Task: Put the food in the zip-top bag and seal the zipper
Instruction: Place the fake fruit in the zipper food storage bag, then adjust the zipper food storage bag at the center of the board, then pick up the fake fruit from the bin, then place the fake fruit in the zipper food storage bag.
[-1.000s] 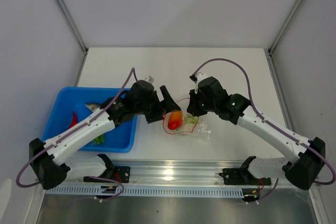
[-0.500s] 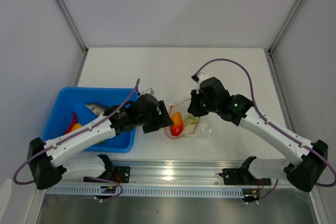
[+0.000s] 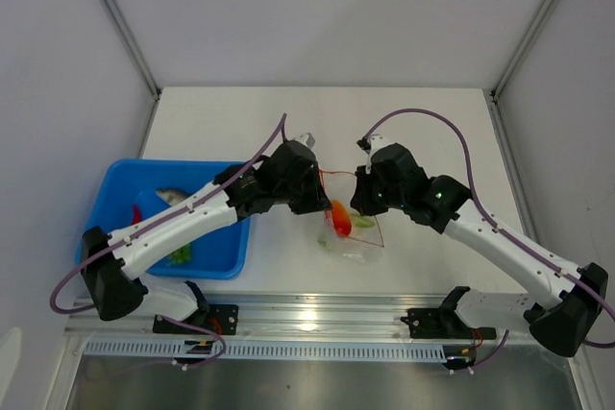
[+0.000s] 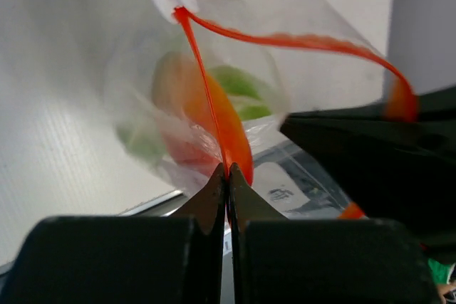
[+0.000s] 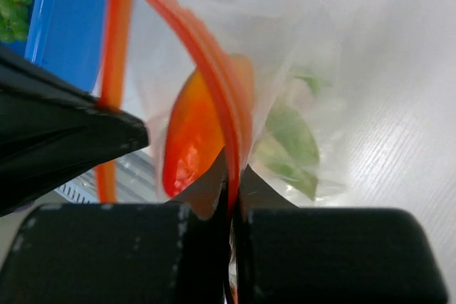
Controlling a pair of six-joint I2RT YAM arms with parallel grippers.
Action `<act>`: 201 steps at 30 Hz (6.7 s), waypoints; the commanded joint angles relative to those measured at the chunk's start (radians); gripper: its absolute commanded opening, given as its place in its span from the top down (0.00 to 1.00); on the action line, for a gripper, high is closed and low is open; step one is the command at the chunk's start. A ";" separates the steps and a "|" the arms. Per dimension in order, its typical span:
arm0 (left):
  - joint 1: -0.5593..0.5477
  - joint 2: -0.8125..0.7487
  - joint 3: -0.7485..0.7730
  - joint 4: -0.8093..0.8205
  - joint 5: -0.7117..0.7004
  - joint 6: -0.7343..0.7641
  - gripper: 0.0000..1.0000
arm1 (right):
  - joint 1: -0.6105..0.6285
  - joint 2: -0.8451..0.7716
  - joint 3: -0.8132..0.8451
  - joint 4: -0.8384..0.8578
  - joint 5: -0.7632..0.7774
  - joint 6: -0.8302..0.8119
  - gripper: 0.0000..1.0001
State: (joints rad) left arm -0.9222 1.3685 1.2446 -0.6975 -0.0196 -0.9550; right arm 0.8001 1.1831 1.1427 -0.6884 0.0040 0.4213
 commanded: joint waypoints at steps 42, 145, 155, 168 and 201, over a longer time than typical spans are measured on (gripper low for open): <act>-0.053 -0.138 -0.029 0.138 0.046 0.001 1.00 | -0.030 -0.160 -0.025 -0.054 0.185 -0.022 1.00; 1.237 0.073 -0.422 -0.151 -0.230 -0.021 0.42 | -0.099 -0.034 -0.224 0.156 -0.084 -0.030 1.00; 1.232 -0.152 -0.393 -0.191 -0.194 0.038 0.75 | -0.101 -0.042 -0.230 0.164 -0.090 -0.019 1.00; 1.206 -0.324 -0.292 -0.292 -0.114 0.071 0.82 | -0.099 -0.040 -0.236 0.168 -0.087 -0.016 1.00; 0.579 -0.542 -0.185 0.067 0.408 -0.045 0.70 | -0.099 0.006 -0.150 0.125 -0.018 -0.019 1.00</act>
State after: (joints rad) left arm -0.2882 0.8055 0.9993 -0.7277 0.3553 -0.9718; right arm 0.7044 1.1774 0.9470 -0.5709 -0.0334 0.3927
